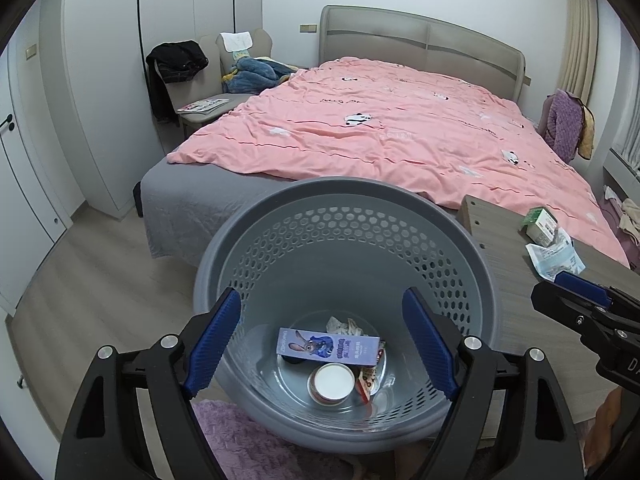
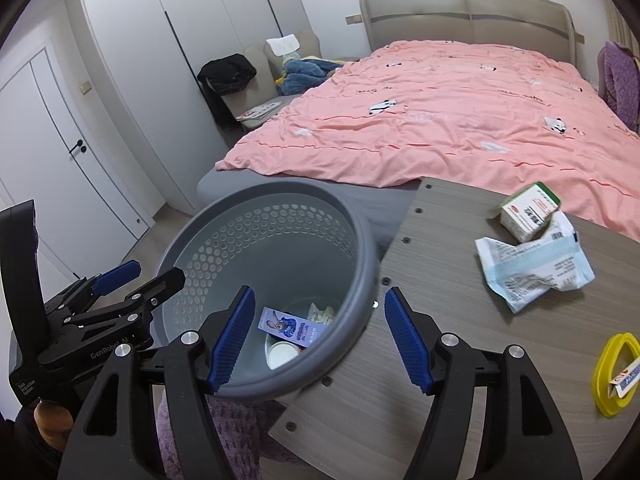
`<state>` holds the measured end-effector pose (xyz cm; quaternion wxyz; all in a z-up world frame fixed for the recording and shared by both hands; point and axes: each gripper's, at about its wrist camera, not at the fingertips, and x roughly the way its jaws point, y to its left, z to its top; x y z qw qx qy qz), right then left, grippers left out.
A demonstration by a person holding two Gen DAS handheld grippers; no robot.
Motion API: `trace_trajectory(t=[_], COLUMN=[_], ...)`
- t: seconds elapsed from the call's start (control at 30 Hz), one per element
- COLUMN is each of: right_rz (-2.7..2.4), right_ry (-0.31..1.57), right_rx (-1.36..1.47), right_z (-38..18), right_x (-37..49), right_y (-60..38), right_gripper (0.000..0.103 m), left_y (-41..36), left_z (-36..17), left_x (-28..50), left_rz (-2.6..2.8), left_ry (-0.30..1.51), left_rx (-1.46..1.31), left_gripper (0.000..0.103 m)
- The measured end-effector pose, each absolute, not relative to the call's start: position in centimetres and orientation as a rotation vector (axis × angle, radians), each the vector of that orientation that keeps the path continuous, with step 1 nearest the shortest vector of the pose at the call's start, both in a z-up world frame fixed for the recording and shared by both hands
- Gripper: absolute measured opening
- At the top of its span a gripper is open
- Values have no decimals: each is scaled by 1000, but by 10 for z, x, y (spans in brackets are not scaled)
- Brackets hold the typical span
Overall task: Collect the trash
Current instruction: 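Withdraw both tools from the basket toward the yellow lid ring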
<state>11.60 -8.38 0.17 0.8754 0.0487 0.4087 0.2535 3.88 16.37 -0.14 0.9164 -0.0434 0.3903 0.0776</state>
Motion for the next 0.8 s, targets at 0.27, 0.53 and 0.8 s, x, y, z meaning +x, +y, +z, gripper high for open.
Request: trace_trajectory(t=[0.27,0.53,0.8], right_rz=[446,332,227], right_ry=[848,826,820], right_rx=[124,142,115], right_z=[0,-1,-12], right_x=[105,87,76], right_y=[-128,-193,-265], right_gripper=[71,80,90], left_y=[132,90,36], left_z=[-1,0,-3], left_x=[43,47,48], left_rz=[96,11,-53], left_ry=[812,816,832], left_rx=[-60,-36,33], left_gripper=[79,79,79])
